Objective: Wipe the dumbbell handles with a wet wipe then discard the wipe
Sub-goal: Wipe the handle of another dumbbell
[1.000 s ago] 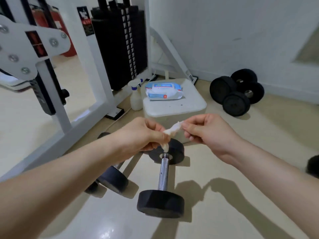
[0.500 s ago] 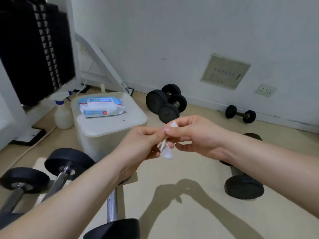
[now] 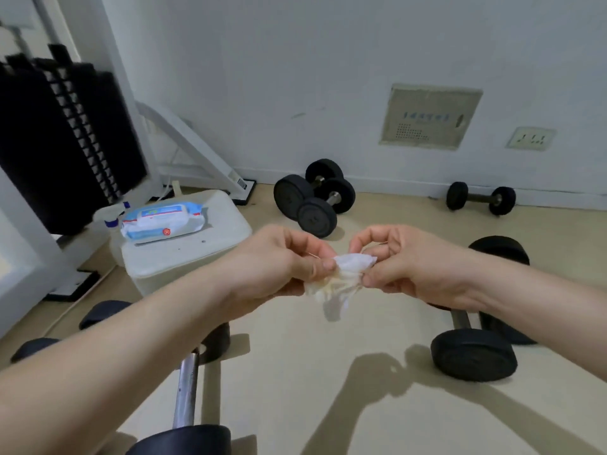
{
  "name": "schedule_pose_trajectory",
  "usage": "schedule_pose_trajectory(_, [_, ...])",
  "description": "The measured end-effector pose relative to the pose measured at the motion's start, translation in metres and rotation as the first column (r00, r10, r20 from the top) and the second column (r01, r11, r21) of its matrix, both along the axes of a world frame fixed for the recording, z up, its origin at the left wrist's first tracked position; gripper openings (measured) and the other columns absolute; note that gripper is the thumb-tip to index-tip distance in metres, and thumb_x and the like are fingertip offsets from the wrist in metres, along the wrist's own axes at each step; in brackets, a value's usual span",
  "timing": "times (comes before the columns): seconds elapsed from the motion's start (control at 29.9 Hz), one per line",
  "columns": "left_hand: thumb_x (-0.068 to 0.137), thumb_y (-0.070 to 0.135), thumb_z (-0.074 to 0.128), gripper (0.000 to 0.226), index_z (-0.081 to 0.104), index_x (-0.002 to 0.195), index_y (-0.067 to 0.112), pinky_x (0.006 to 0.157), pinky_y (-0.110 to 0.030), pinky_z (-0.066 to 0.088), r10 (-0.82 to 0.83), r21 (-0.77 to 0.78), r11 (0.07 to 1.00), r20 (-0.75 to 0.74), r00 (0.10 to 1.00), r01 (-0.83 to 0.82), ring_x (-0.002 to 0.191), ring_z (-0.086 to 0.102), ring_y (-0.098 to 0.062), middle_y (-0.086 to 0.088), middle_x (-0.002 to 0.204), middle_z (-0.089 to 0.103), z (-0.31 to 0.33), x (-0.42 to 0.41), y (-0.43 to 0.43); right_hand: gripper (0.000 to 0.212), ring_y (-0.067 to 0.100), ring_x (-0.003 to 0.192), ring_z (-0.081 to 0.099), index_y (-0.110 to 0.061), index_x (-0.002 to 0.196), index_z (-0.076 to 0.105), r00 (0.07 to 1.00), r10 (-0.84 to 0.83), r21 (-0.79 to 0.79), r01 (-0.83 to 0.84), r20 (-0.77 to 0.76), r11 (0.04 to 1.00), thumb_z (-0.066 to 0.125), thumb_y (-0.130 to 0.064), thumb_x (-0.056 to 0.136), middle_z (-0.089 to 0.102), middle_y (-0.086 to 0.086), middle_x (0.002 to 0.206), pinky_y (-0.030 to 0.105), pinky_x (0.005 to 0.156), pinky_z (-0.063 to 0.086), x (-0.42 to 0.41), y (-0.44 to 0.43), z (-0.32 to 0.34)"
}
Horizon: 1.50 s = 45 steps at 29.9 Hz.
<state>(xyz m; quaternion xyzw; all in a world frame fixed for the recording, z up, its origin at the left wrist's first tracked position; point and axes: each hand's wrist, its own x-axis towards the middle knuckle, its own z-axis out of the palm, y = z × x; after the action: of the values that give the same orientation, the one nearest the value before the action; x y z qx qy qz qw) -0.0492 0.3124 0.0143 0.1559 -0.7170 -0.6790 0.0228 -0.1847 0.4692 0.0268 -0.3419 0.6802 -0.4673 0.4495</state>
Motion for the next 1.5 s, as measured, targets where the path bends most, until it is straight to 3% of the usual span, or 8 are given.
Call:
schedule_pose_trajectory(0.43, [0.088,0.006,0.065,0.005,0.063,0.084,0.009,0.061,-0.026,0.049,0.122,-0.111,0.987,0.033,0.992,-0.118,0.066,0.06,-0.018,-0.013,0.077,0.063,-0.03,-0.193,0.163,0.012,0.018,0.078,0.056,-0.009,0.091,0.065,0.815,-0.319,-0.047,0.388,0.483,0.92,0.055,-0.01,0.085,0.062,0.009,0.091,0.03,0.063,0.045,-0.172,0.159,-0.063])
schedule_pose_trajectory(0.67, [0.086,-0.001,0.061,0.023,0.064,0.105,0.012,0.071,-0.033,0.053,0.309,0.262,0.917,0.006,0.951,-0.3,0.075,0.061,-0.024,-0.012,0.088,0.063,-0.07,-0.235,0.231,0.021,0.013,0.066,0.058,-0.007,0.096,0.059,0.709,-0.246,-0.14,0.439,0.661,0.888,0.065,-0.007,0.077,0.061,0.007,0.082,0.022,0.057,0.051,-0.21,0.21,-0.111])
schedule_pose_trajectory(0.77, [0.09,0.003,0.055,0.022,0.063,0.107,0.013,0.058,-0.028,0.052,0.403,0.486,0.793,0.033,0.914,-0.367,0.064,0.063,-0.018,-0.007,0.079,0.069,-0.083,-0.239,0.259,0.024,0.013,0.069,0.06,-0.002,0.103,0.064,0.858,-0.211,-0.164,0.32,0.468,0.933,0.066,-0.007,0.08,0.065,0.008,0.081,0.021,0.06,0.049,-0.217,0.224,-0.12])
schedule_pose_trajectory(0.84, [0.091,0.0,0.049,0.025,0.063,0.108,0.013,0.05,-0.025,0.05,0.505,0.485,0.729,0.095,0.858,-0.482,0.055,0.061,-0.015,-0.002,0.066,0.067,-0.094,-0.244,0.267,0.021,0.01,0.069,0.061,-0.012,0.098,0.069,0.979,-0.204,-0.057,0.204,0.002,0.977,0.073,-0.016,0.079,0.067,0.003,0.077,0.022,0.066,0.049,-0.22,0.229,-0.125])
schedule_pose_trajectory(0.94, [0.092,-0.002,0.048,0.032,0.063,0.111,0.018,0.047,-0.023,0.047,0.633,0.353,0.693,0.119,0.765,-0.628,0.051,0.057,-0.014,-0.005,0.068,0.059,-0.112,-0.246,0.271,0.009,0.008,0.068,0.058,-0.024,0.085,0.072,0.932,-0.195,-0.003,0.204,-0.305,0.979,0.076,-0.025,0.077,0.068,0.004,0.078,0.02,0.07,0.047,-0.231,0.233,-0.136])
schedule_pose_trajectory(1.14, [0.086,-0.007,0.057,0.025,0.068,0.078,0.015,0.053,-0.018,0.045,0.512,0.3,0.786,0.173,0.841,-0.54,0.061,0.056,-0.01,-0.008,0.085,0.06,-0.132,-0.241,0.25,0.008,0.003,0.072,0.06,-0.011,0.08,0.073,0.981,-0.122,-0.154,0.145,0.153,0.977,0.065,-0.008,0.081,0.07,-0.005,0.078,0.013,0.069,0.044,-0.263,0.237,-0.15])
schedule_pose_trajectory(1.27, [0.084,-0.011,0.055,0.026,0.071,0.077,0.008,0.06,-0.022,0.049,0.375,0.418,0.803,0.201,0.905,-0.425,0.063,0.057,-0.017,-0.007,0.07,0.061,-0.146,-0.245,0.257,0.01,0.026,0.124,0.052,-0.019,0.09,0.065,0.676,-0.051,-0.285,0.376,0.735,0.882,0.065,-0.024,0.081,0.06,0.01,0.128,0.037,0.096,0.044,-0.264,0.231,-0.17])
schedule_pose_trajectory(1.5, [0.082,-0.008,0.063,0.015,0.071,0.094,-0.003,0.067,-0.02,0.056,0.439,0.448,0.721,0.296,0.848,-0.529,0.072,0.068,-0.021,-0.014,0.079,0.071,-0.173,-0.254,0.266,0.007,0.022,0.077,0.051,-0.017,0.081,0.066,0.757,-0.409,-0.168,0.554,0.509,0.816,0.061,-0.021,0.082,0.06,0.002,0.071,0.031,0.062,0.037,-0.252,0.227,-0.188])
